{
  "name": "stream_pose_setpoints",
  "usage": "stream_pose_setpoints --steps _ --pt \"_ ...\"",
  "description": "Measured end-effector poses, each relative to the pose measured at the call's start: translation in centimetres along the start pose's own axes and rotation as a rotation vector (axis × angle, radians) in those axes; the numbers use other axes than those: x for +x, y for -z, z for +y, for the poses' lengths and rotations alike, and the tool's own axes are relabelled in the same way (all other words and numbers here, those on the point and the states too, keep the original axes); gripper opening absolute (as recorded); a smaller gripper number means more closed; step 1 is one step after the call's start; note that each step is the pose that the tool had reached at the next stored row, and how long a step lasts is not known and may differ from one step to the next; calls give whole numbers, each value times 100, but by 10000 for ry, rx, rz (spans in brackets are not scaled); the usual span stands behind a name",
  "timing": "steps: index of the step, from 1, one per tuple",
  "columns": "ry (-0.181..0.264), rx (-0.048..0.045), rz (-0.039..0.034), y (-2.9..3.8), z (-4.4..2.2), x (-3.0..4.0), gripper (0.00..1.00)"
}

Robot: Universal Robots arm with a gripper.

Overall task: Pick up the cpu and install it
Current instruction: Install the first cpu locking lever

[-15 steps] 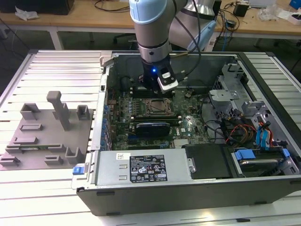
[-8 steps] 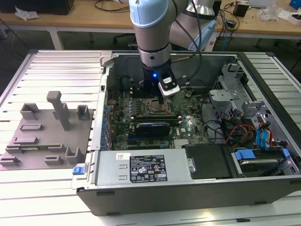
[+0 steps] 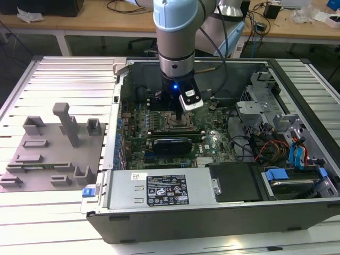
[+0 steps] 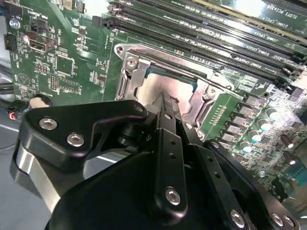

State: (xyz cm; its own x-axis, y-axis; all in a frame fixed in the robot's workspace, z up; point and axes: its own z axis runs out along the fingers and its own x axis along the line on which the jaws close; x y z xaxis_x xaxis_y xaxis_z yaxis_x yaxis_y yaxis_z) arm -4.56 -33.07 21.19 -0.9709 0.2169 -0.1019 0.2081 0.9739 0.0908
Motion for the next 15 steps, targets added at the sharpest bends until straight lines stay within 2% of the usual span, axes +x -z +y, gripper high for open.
stream_pose_setpoints --steps 1,2,3,6,7,8,10,12,15 --pt "-4 8 41 0 0 0 11" --pt "127 -7 51 -1 1 0 11" --pt "539 -48 90 -1 1 0 11" --pt "1131 -105 146 -1 1 0 11" --pt "1346 -69 189 -1 1 -1 11" --pt "1450 82 231 6 1 -2 11" --pt "1479 96 258 58 6 -8 11" --pt "1497 100 298 147 15 -20 11" --pt "1486 118 429 184 9 -57 11"
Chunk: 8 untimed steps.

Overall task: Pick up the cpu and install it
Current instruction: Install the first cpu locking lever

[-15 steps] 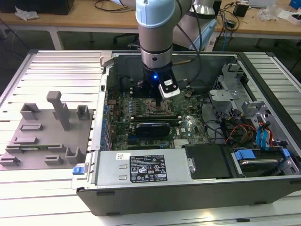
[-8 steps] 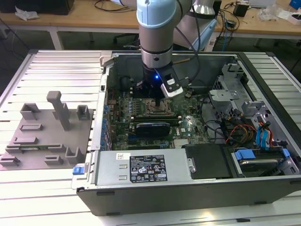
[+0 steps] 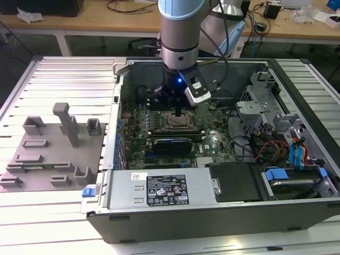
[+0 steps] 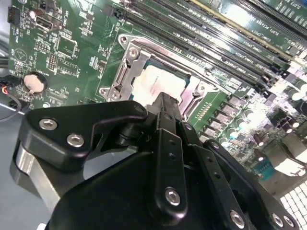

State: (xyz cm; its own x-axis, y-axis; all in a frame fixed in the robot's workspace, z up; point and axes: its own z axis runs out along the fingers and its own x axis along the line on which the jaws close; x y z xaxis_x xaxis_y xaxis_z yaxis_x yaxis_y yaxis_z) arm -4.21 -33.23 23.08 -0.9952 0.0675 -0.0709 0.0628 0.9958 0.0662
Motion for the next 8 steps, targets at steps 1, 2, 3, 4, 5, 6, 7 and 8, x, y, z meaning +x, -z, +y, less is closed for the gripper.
stream_pose_setpoints --steps 1,2,3,4,5,6,7,8 --pt "-2 5 41 16 -15 -12 11" --pt "-6 7 98 25 -29 -27 11" --pt "-9 12 156 23 -31 -63 11" --pt "-11 12 174 20 -30 -104 11" --pt "-10 13 178 20 -30 -114 11" --pt "-12 15 189 38 -28 -118 11" --pt "-13 14 191 82 -24 -123 11" --pt "-12 13 191 132 -21 -128 11"
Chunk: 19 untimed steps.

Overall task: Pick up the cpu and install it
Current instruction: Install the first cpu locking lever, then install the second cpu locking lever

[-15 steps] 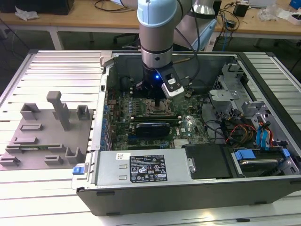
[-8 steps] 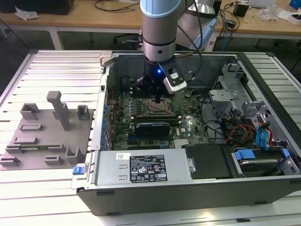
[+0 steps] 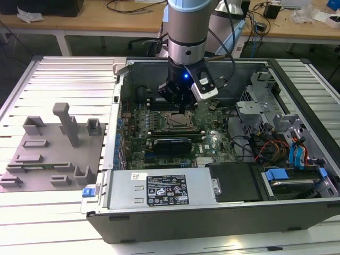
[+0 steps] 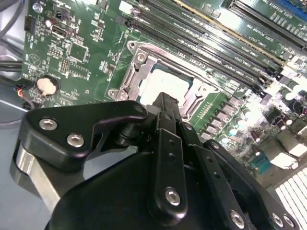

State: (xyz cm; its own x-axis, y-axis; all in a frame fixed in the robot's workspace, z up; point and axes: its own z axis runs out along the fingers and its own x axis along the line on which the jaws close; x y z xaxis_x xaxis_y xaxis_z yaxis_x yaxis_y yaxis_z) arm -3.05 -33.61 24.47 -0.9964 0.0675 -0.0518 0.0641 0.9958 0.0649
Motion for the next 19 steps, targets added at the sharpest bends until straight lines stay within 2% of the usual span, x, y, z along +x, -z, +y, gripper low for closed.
stream_pose_setpoints --steps 14,19 --pt "-1 3 3 15 -1 -1 11" --pt "0 1 3 19 -70 -5 11"
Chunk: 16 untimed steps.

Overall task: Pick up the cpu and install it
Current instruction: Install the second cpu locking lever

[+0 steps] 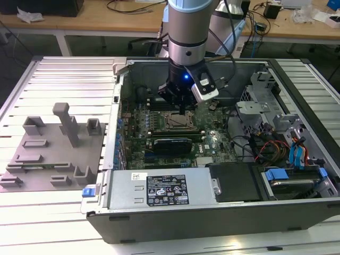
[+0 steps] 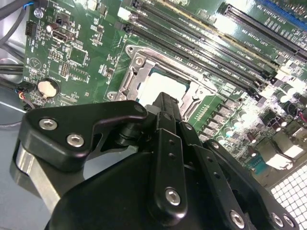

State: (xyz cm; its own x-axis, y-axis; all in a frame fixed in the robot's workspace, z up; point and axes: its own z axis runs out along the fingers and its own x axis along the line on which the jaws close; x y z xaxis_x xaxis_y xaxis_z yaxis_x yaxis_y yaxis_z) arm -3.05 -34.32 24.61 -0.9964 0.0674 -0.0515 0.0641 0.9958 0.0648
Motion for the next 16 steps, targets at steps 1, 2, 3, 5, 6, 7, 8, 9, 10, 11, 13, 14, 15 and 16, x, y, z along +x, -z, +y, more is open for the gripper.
stream_pose_setpoints --steps 1,2,3,5,6,7,8,9,10,11,13,14,15,16 --pt "0 -1 0 2 -28 -2 11" --pt "-2 0 0 3 -46 -7 11" --pt "-5 1 2 4 -68 -19 11" --pt "-5 0 2 5 -92 -23 11" --pt "-7 0 2 7 -127 -26 11" --pt "-10 0 3 9 -152 -27 11" --pt "-13 2 5 9 -170 -29 11" --pt "-16 24 16 11 -190 -30 11" --pt "-17 137 67 12 -198 -30 11" --pt "-14 259 140 11 -199 -31 11" --pt "-13 296 161 11 -200 -30 11" --pt "-14 299 162 12 -200 -30 11" --pt "-13 301 162 12 -200 -30 11" --pt "-13 302 161 11 -199 -31 11"
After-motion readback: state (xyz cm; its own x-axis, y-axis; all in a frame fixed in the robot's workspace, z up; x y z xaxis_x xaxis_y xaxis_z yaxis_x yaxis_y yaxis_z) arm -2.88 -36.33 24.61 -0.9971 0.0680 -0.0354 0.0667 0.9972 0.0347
